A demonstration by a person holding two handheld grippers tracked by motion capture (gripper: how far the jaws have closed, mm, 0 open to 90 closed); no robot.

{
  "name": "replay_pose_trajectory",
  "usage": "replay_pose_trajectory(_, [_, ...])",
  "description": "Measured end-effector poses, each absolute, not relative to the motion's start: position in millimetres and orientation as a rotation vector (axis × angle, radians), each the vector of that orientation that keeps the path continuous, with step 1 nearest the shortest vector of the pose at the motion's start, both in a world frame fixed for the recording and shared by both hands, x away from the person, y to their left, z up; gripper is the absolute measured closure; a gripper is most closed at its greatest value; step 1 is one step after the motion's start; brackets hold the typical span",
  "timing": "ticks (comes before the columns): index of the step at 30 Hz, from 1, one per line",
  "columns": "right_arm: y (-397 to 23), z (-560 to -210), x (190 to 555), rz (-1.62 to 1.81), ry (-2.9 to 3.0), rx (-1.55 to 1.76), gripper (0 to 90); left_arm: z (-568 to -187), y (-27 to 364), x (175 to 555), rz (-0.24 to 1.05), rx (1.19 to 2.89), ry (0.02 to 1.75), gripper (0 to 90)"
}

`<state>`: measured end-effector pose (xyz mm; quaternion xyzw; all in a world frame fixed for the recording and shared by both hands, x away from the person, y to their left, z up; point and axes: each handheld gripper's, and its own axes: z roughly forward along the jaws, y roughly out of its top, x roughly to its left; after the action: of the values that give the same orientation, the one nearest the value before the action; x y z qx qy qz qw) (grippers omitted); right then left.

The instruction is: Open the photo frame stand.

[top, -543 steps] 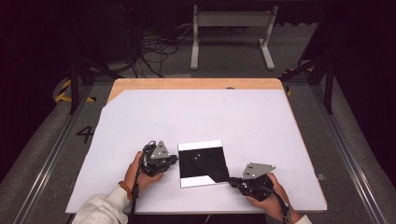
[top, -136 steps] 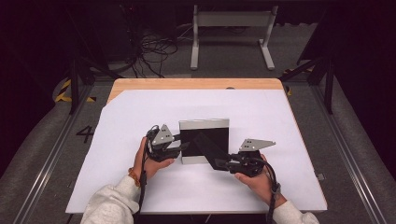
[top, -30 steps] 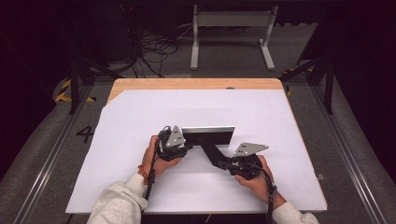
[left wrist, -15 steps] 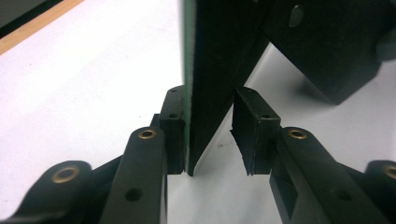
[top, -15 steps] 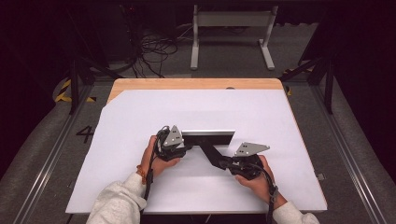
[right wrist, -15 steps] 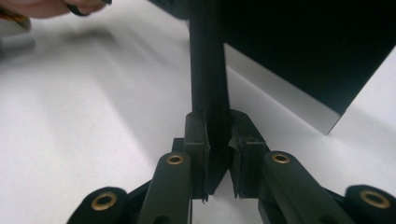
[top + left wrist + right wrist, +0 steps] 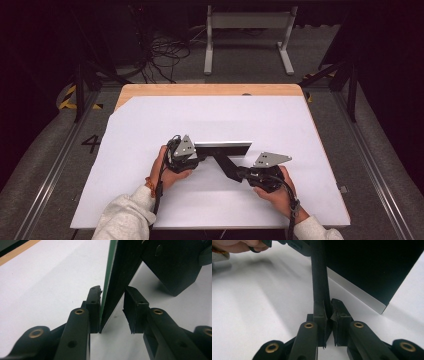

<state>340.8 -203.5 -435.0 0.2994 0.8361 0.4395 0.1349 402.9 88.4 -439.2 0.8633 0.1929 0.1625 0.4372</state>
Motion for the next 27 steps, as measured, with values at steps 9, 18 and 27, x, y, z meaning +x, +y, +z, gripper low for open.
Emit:
replay_pose_trajectory(9, [-203.3, -434.9, 340.5, 1.267, 2.42, 0.864, 84.0, -439.2, 88.4, 402.9, 0.404, 2.146, 0.482, 67.6])
replay_pose_trajectory(18, [-202.7, -434.2, 339.0, 1.25, 2.415, 0.853, 84.2, -438.4, 89.2, 402.2, 0.406, 2.148, 0.489, 67.6])
replay_pose_trajectory(27, [-208.0, -427.1, 336.3, 1.289, 2.39, 0.855, 83.1, -431.6, 97.2, 398.4, 0.397, 2.116, 0.488, 69.0])
